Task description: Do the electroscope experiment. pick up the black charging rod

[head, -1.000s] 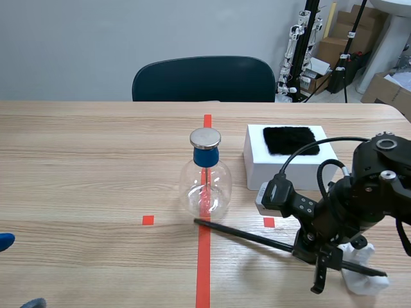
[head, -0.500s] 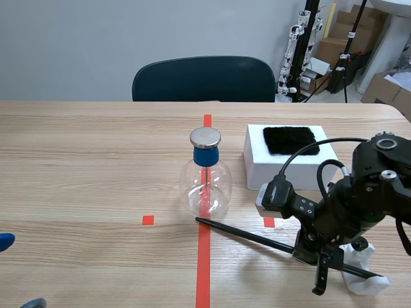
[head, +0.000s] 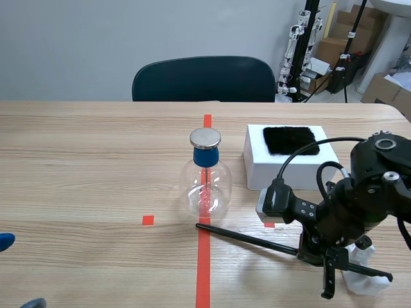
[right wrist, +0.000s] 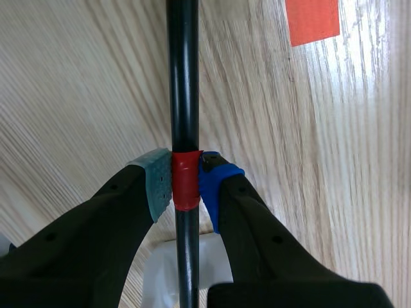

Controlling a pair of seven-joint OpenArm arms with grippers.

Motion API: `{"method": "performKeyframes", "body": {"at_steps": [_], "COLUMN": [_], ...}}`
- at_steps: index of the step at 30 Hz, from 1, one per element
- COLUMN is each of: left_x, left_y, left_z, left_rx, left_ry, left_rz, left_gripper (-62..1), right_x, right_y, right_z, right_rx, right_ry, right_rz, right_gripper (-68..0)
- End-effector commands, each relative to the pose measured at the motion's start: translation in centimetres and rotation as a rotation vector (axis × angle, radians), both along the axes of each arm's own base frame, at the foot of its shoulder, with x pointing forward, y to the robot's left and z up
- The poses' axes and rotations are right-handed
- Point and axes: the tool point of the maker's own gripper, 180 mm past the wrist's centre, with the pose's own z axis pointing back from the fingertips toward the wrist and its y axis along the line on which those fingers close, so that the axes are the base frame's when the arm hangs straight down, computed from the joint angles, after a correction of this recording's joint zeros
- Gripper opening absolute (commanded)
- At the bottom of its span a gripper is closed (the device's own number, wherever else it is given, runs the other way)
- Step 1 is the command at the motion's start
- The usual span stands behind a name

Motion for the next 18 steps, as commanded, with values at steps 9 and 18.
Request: {"method": "performKeyframes", "body": {"at_steps": [9, 18], "left_x": [0.23, 0.23], "left_y": [0.23, 0.22], "left_z": [0.74, 0.74], "left_rx": [-0.017, -0.018], "left_ry": [-0.026, -0.026], "left_rz": [0.004, 0.004], "left_gripper": [1.4, 1.4], "right_x": [-0.08, -0.1], "right_y": [-0.8, -0.94], "right_z": [0.15, 0.77], "right_rx": [-0.026, -0.026], "right_ry": [-0.006, -0.017], "right_rz": [0.027, 0.059], "right_gripper": [-67.5, -67.5]}}
